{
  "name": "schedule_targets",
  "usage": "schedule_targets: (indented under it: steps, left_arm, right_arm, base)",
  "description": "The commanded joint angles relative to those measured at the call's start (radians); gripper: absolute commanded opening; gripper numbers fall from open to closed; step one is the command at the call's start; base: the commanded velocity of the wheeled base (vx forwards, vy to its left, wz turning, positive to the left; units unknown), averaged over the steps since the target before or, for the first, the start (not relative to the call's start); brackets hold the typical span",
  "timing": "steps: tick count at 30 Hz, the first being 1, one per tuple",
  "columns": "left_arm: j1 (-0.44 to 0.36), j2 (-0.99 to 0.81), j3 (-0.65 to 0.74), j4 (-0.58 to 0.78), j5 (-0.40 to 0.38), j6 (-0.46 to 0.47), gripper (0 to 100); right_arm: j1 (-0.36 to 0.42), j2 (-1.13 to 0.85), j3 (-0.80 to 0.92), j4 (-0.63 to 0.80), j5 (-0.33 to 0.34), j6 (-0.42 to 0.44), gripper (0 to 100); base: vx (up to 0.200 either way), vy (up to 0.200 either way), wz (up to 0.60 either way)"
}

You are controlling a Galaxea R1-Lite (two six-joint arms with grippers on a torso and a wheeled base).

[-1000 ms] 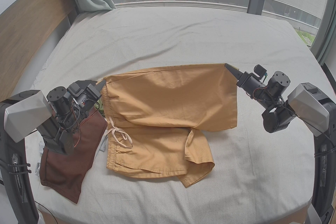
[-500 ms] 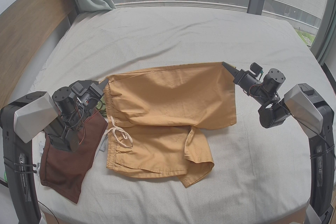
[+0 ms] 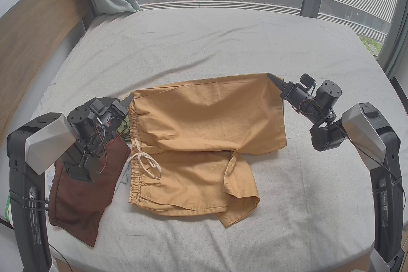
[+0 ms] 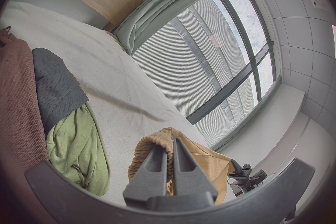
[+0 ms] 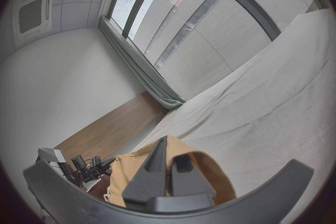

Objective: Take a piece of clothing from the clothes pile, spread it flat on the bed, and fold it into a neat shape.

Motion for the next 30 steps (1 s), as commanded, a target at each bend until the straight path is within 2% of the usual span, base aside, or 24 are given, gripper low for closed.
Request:
schedule_targets:
  steps: [1, 2, 3, 7, 13, 19, 24, 30]
  left_arm:
    - [0.002, 0.015, -0.016, 0.000, 0.000, -0.002, 0]
    - [0.002, 0.015, -0.020, 0.000, -0.002, -0.003, 0]
    - [0.002, 0.018, -0.025, 0.000, -0.002, -0.006, 100]
    - [0.003, 0.021, -0.037, 0.001, -0.002, -0.043, 100]
    - [-0.002, 0.020, -0.023, 0.006, 0.000, -0.057, 100]
    - [-0.017, 0.008, 0.062, 0.001, 0.003, -0.046, 100]
    - [-0.018, -0.057, 0.161, 0.000, 0.001, 0.005, 100]
    - [-0.014, -0.157, 0.299, -0.002, -0.002, 0.054, 100]
  right_arm:
    - [0.002, 0.016, -0.026, 0.006, -0.001, 0.000, 0]
    - [0.002, 0.022, -0.032, 0.015, -0.001, 0.000, 0]
    - [0.002, 0.025, -0.037, 0.023, -0.001, 0.000, 100]
    - [0.002, 0.036, -0.078, 0.032, -0.002, 0.000, 100]
    - [0.002, 0.024, -0.035, 0.027, -0.002, -0.002, 100]
    - [0.030, -0.116, 0.240, -0.057, -0.001, -0.012, 100]
    - [0.088, -0.223, 0.445, -0.111, -0.001, -0.021, 100]
    - [0.177, -0.309, 0.695, -0.155, -0.001, -0.107, 100]
  base:
    - [0.000, 0.000, 0.00]
    - [0.000, 0.000, 0.00]
    - [0.000, 0.000, 0.00]
    - [0.000, 0.000, 0.00]
    - [0.000, 0.000, 0.00]
    - [0.000, 0.000, 0.00]
    - [0.000, 0.000, 0.00]
    - [0.000, 0.000, 0.00]
